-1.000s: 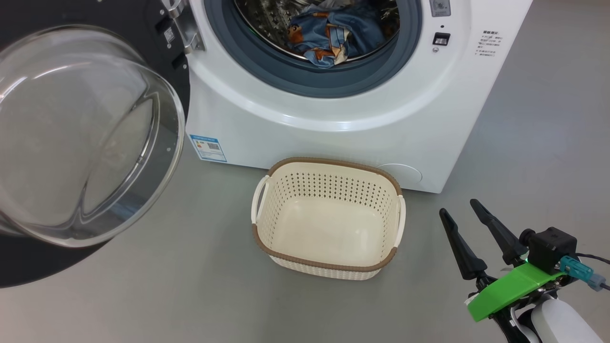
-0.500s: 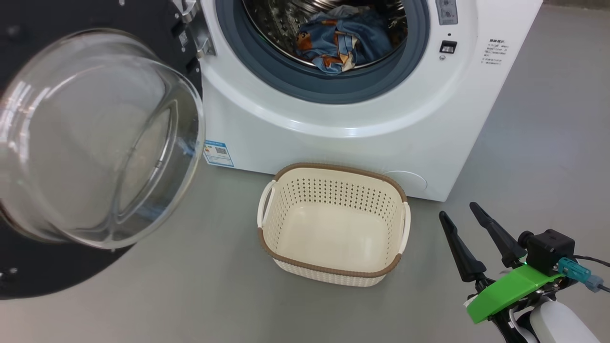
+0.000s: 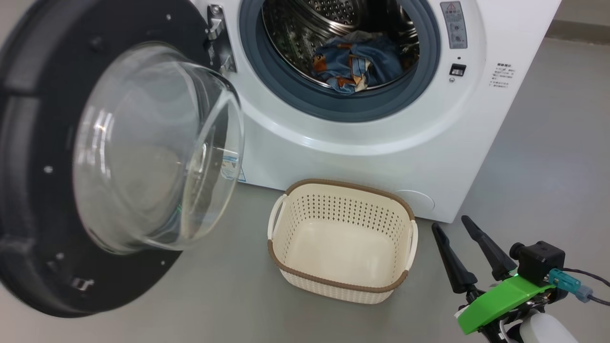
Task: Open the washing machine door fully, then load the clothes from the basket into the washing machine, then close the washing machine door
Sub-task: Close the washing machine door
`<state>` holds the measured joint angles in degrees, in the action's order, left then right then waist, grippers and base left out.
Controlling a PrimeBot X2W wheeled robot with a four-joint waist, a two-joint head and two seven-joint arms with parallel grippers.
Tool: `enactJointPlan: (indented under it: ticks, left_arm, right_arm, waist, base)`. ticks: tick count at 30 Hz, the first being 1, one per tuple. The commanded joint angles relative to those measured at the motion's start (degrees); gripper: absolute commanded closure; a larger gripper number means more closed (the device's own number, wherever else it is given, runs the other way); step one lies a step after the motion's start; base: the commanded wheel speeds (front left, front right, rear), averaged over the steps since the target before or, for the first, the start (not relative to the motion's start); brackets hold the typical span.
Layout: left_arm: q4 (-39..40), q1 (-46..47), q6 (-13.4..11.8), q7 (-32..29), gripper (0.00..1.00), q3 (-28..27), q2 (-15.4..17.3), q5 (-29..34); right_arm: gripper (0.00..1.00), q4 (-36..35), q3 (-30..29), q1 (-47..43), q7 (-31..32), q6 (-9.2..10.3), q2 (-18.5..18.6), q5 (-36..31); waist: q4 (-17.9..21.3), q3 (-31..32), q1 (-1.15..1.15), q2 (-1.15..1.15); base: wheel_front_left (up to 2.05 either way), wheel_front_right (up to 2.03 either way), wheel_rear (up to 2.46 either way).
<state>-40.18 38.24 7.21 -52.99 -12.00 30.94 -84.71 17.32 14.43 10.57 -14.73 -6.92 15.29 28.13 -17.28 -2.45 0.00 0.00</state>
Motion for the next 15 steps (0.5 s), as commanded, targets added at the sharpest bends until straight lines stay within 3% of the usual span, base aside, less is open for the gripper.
enactJointPlan:
  ticks: [1, 7, 15]
  left_arm:
    - [3.30, -0.27, -0.42, -2.32, 1.00, -0.36, 1.68, -1.18]
    - [12.95, -3.59, -3.86, -7.06, 1.00, 1.63, -1.38, -2.99]
    - [23.43, -7.21, -7.90, -7.89, 1.00, 2.07, -4.37, -4.40]
  right_arm:
    - [0.00, -1.13, 1.03, -0.21, -0.27, -0.57, -0.21, 0.85]
    - [0.00, -1.25, 1.01, -0.89, -0.27, -0.57, -1.52, 1.18]
    - [0.00, -1.42, 0.30, -1.76, -0.27, -0.57, -2.17, 1.24]
  waist:
    - [-0.44, 0.98, 0.00, 0.00]
    - [0.37, 2.42, 0.00, 0.00]
    - [2.40, 2.52, 0.00, 0.00]
  base:
    - [0.00, 0.00, 0.00]
    - [0.00, 0.00, 0.00]
    - [0.00, 0.00, 0.00]
